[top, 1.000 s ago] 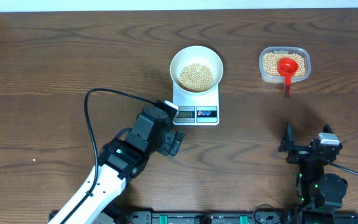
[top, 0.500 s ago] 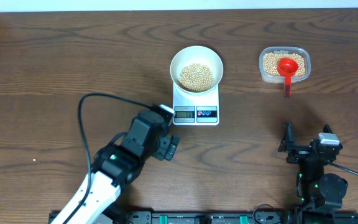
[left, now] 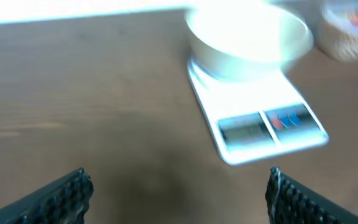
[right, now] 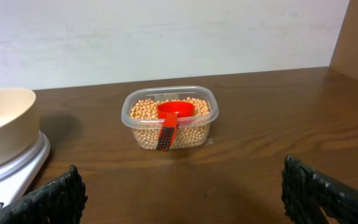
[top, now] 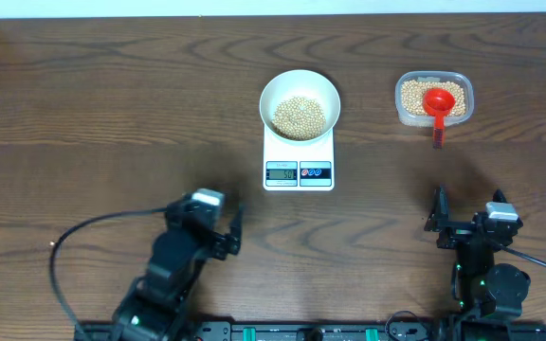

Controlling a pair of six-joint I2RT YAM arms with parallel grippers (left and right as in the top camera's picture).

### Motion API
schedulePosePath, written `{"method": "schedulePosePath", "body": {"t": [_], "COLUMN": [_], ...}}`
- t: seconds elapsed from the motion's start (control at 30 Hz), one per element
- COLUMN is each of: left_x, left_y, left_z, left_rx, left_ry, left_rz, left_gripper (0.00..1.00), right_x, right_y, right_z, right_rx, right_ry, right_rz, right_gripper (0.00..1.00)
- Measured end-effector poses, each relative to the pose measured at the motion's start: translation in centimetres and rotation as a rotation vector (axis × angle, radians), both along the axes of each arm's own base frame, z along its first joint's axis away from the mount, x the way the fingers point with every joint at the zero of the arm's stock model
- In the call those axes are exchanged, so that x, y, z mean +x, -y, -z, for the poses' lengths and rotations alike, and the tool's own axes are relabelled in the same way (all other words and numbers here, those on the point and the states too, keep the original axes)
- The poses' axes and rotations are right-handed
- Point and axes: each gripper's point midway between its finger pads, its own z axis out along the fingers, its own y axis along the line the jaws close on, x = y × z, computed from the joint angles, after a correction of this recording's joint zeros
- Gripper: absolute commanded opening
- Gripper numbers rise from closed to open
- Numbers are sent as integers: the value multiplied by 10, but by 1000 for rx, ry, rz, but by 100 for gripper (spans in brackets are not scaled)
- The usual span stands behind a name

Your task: Scoop item into bowl and weigh 50g on scale

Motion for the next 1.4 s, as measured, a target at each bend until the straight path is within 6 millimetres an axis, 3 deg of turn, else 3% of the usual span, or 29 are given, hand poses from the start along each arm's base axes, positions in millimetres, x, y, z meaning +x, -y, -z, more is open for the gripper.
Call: {"method": "schedulePosePath", "body": {"t": [0.27, 0.47, 0.73, 1.4], "left_x": [10, 9, 6, 6], "left_y": [-53, -77, -90, -93], "left_z": [-3, -2, -16, -17], "left_rx": [-58, -18, 36, 53], "left_ry": [173, 234, 307, 310], "left_rz": [-215, -303, -347, -353], "left_gripper": [91, 91, 91, 91], "right_x": [0, 0, 0, 0], "right_y": [0, 0, 0, 0], "right_z": [0, 0, 0, 0], "right_rx": [0, 0, 0, 0], "right_ry": [0, 0, -1, -1], "right_rz": [0, 0, 0, 0], "right_gripper": [99, 99, 99, 99]}}
